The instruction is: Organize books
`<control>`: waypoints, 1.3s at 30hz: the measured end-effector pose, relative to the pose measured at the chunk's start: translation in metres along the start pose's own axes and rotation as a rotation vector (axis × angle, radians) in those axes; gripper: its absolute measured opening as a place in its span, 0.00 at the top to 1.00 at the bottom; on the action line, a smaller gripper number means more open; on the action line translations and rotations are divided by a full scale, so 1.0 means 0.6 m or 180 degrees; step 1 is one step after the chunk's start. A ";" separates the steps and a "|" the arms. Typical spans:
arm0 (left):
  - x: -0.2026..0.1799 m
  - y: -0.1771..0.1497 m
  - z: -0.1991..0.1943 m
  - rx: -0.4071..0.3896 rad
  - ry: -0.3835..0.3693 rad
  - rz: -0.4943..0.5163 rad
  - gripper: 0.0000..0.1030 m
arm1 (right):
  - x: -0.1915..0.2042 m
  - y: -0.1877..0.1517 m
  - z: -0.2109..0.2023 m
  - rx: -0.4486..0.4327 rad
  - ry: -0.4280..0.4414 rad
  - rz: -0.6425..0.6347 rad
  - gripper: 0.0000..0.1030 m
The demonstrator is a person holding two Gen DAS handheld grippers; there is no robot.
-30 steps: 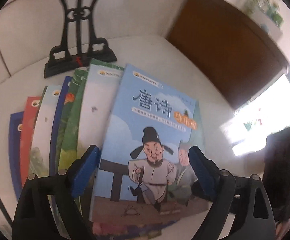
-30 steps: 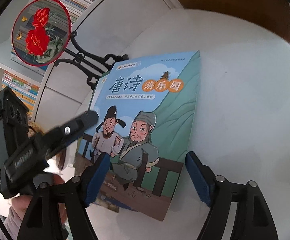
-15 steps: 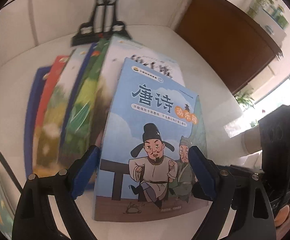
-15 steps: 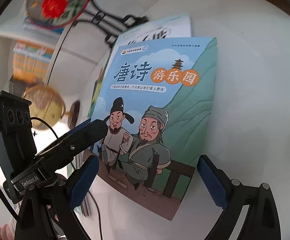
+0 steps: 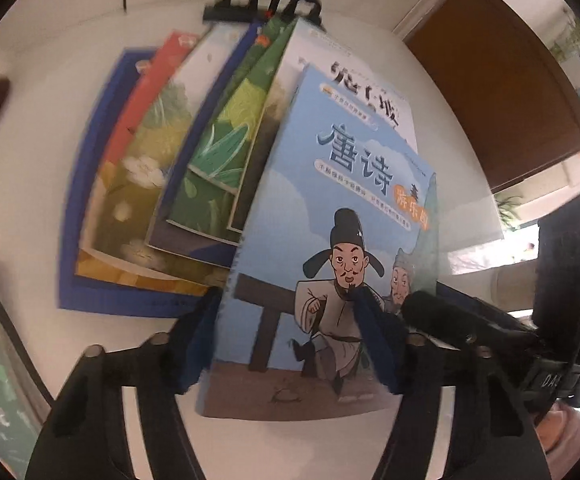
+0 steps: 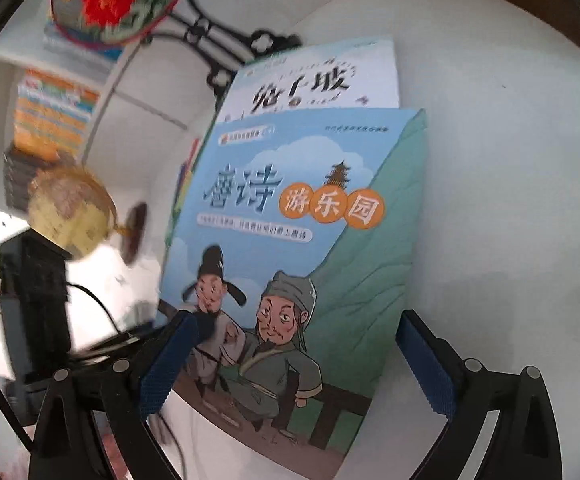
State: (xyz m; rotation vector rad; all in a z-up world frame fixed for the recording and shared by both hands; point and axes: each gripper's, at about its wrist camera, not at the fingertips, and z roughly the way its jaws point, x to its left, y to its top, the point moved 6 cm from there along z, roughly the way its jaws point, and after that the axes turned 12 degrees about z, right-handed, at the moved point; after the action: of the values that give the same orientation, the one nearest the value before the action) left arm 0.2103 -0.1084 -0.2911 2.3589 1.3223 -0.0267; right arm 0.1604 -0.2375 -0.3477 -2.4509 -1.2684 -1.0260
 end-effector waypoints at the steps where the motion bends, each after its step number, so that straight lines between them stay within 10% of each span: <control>1: -0.007 -0.004 -0.006 -0.0015 0.0068 0.0061 0.49 | 0.002 -0.004 0.001 0.0054 -0.0038 -0.0056 0.03; 17: -0.016 -0.031 0.002 0.0074 0.0118 -0.0140 0.53 | -0.018 -0.022 -0.013 0.0125 -0.0018 -0.0117 0.04; 21: -0.026 -0.038 -0.029 -0.0060 0.0282 0.0027 0.57 | -0.040 -0.017 -0.038 0.0086 0.0058 0.0110 0.52; 23: -0.022 -0.040 -0.045 -0.0116 0.0158 -0.0073 0.58 | -0.043 -0.014 -0.071 0.0014 0.0472 0.0214 0.60; 26: -0.012 -0.034 -0.049 -0.0154 0.0220 -0.0090 0.59 | -0.014 -0.022 -0.107 0.0043 0.1010 -0.0026 0.62; 32: -0.018 -0.044 -0.030 -0.0053 0.0243 -0.0042 0.59 | -0.037 -0.030 -0.052 0.0182 0.0331 -0.0170 0.62; 39: -0.011 -0.056 -0.014 0.0071 0.0344 -0.0024 0.59 | -0.052 -0.033 -0.066 0.0253 0.0859 0.0119 0.63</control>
State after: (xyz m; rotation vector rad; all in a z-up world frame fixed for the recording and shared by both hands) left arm 0.1777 -0.0953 -0.2940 2.4041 1.3877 0.0855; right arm 0.1132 -0.2635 -0.3420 -2.1800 -1.1478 -1.2221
